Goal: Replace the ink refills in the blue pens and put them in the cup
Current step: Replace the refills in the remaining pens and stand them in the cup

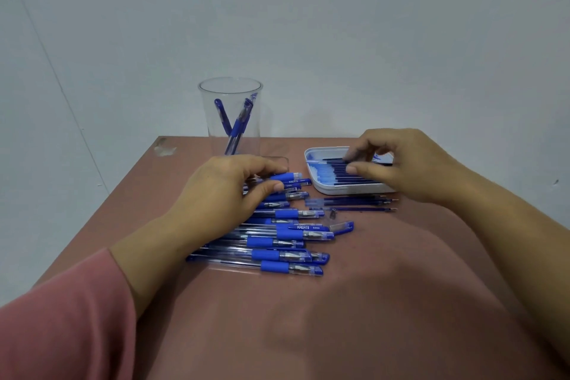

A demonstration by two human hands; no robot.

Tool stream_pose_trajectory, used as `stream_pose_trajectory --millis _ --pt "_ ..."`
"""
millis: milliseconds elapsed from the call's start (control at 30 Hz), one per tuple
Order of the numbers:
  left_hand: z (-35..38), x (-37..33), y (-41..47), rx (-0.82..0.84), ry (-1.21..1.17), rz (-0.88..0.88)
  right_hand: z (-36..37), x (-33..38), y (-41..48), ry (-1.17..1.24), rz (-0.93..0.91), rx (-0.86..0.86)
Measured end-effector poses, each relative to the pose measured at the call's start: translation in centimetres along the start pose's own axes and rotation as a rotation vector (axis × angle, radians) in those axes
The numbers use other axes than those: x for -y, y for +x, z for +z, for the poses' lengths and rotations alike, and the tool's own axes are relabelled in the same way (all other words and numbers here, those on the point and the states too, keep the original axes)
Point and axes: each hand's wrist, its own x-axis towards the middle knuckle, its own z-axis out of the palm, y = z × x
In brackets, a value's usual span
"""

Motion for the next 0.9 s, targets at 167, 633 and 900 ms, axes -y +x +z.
stream_pose_trajectory --millis 167,633,900 --pt "0.1 0.1 0.0 -0.007 -0.025 -0.015 2.1 0.0 -1.9 0.17 -0.059 -0.127" --pt "0.2 0.2 0.1 -0.002 -0.067 -0.033 3.5 -0.9 -1.7 0.217 -0.09 -0.104" --pt "0.2 0.1 0.1 -0.003 -0.085 -0.043 3.3 -1.0 -1.8 0.213 -0.093 -0.103"
